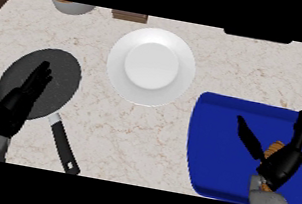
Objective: Pick the croissant from the tray and place it in the plate
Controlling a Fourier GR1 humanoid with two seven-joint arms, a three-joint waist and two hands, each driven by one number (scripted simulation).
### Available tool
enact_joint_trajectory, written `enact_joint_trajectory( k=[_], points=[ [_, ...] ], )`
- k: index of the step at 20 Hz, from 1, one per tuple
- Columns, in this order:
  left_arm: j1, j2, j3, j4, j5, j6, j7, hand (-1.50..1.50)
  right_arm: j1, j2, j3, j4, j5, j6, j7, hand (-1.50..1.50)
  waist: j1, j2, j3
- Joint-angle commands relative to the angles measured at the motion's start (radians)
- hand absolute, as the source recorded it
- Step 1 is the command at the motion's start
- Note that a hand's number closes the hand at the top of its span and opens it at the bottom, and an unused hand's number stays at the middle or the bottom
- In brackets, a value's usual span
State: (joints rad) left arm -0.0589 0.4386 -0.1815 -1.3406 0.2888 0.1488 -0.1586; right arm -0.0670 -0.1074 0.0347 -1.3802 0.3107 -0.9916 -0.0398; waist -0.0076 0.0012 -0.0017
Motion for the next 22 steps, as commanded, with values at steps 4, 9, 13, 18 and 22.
enact_joint_trajectory(
  k=[4,9,13,18,22],
  points=[
    [0.05,-0.028,-0.006,-0.021,-0.022,-0.005,-0.027,0.0,0.238,0.017,0.048,-0.203,0.326,-0.074,0.274,-1.5,-0.005,-0.007,-0.002],
    [-0.039,-0.016,0.027,0.031,-0.018,-0.02,-0.018,0.0,0.279,0.001,0.019,-0.221,0.499,0.17,0.543,-1.5,-0.005,0.001,-0.005],
    [-0.019,-0.022,0.003,0.003,-0.026,-0.017,0.021,0.0,0.349,-0.026,0.045,-0.29,0.583,0.382,0.727,-1.5,-0.001,-0.001,-0.003],
    [-0.04,-0.032,0.027,0.013,-0.021,-0.031,0.027,0.0,0.248,-0.012,0.061,-0.457,0.644,0.64,1.005,-1.5,0.008,-0.001,0.0],
    [0.002,-0.034,0.039,0.02,-0.038,-0.045,-0.01,0.0,0.226,-0.075,-0.003,-0.551,0.599,0.817,1.122,-1.5,0.008,-0.002,0.0]
  ],
)
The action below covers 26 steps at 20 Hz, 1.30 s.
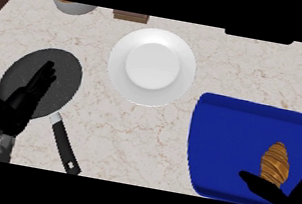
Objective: Pick the croissant from the tray and place it in the plate
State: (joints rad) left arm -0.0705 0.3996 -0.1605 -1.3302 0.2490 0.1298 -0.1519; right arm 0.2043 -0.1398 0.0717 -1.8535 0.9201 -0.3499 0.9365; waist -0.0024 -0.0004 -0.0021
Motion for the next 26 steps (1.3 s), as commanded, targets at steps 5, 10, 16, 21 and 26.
enact_joint_trajectory(
  k=[5,10,16,21,26],
  points=[
    [-0.043,-0.047,0.012,0.024,-0.043,0.001,0.017,0.0,-0.088,0.015,-0.039,0.043,0.029,0.174,0.169,-1.5,0.002,0.002,0.002],
    [0.022,-0.036,0.041,-0.011,-0.045,-0.035,-0.001,0.0,-0.106,-0.019,-0.112,0.095,-0.067,0.256,0.123,-1.5,0.005,0.0,0.002],
    [0.068,-0.035,0.067,-0.081,-0.069,-0.068,0.032,0.0,-0.113,0.023,-0.127,0.189,-0.037,0.202,0.075,-1.5,0.006,0.0,0.002],
    [0.032,-0.023,0.135,-0.003,-0.05,-0.143,0.011,0.0,-0.192,-0.017,-0.185,0.333,-0.034,0.211,0.038,-1.5,0.006,0.001,0.002],
    [-0.011,-0.067,0.14,-0.012,-0.113,-0.13,0.053,0.0,-0.18,0.002,-0.2,0.36,-0.035,0.199,0.025,-1.5,0.003,0.0,0.002]
  ],
)
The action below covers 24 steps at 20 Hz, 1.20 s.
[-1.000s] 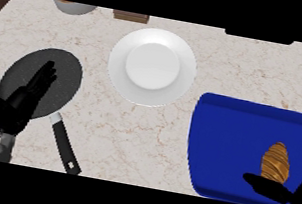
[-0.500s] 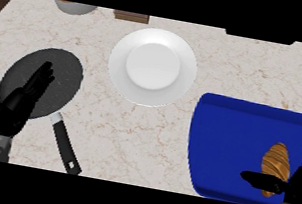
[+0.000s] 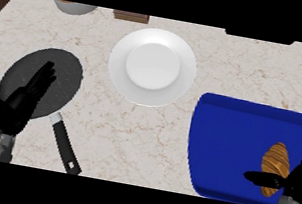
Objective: Pick the croissant from the tray and place it in the plate
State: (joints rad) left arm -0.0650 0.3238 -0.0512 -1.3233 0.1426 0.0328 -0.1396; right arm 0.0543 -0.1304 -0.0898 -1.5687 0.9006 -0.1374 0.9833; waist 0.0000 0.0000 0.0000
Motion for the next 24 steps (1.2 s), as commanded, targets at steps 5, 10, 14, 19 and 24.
enact_joint_trajectory(
  k=[5,10,14,19,24],
  points=[
    [-0.036,-0.022,0.033,0.039,-0.025,-0.019,0.018,0.0,-0.037,0.039,0.038,0.171,-0.02,-0.037,-0.137,1.5,0.002,0.002,0.0],
    [-0.022,-0.005,0.067,-0.019,-0.026,-0.055,0.054,0.0,0.047,-0.027,-0.013,0.056,-0.08,-0.001,-0.212,1.5,-0.003,-0.001,0.0],
    [0.039,-0.082,0.014,-0.018,-0.067,-0.014,-0.017,0.0,-0.085,-0.084,-0.007,0.217,-0.094,0.004,-0.361,1.5,0.01,0.001,0.001],
    [-0.016,-0.072,-0.003,-0.004,-0.062,-0.051,-0.006,0.0,-0.225,-0.238,0.145,0.239,-0.134,0.252,-0.688,1.5,0.078,0.016,0.004],
    [-0.01,-0.04,0.026,-0.009,-0.065,-0.044,0.013,0.0,-0.339,-0.348,0.112,0.369,-0.124,0.16,-1.007,1.5,0.044,0.009,0.004]
  ],
)
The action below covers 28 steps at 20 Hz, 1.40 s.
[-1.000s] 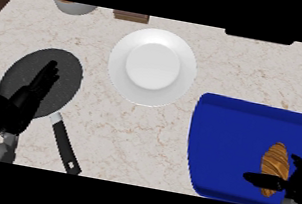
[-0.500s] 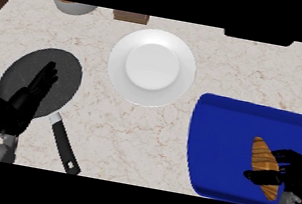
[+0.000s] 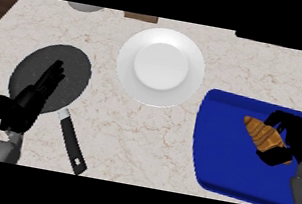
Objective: Pick the croissant from the tray and place it in the plate
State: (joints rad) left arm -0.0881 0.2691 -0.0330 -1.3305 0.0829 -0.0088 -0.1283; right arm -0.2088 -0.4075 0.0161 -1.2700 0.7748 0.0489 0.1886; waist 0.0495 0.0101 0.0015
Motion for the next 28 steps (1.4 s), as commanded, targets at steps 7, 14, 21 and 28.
enact_joint_trajectory(
  k=[7,14,21,28],
  points=[
    [0.053,0.007,0.038,-0.074,0.03,-0.016,0.054,0.0,-0.154,-0.099,-0.06,0.118,-0.06,-0.031,-0.409,1.5,-0.041,-0.01,-0.001],
    [0.028,-0.01,0.047,0.001,-0.016,0.005,-0.019,0.0,-0.226,-0.036,-0.095,-0.083,-0.106,-0.056,-0.345,1.5,-0.049,-0.012,-0.002],
    [-0.009,0.001,0.084,0.056,-0.021,-0.046,-0.016,0.0,-0.198,0.029,-0.056,-0.238,-0.069,-0.033,-0.277,1.5,-0.05,-0.011,-0.002],
    [-0.01,-0.016,0.089,0.027,-0.038,-0.034,-0.004,0.0,-0.39,0.137,0.022,-0.189,-0.015,0.016,-0.122,1.5,-0.047,-0.01,-0.002]
  ],
)
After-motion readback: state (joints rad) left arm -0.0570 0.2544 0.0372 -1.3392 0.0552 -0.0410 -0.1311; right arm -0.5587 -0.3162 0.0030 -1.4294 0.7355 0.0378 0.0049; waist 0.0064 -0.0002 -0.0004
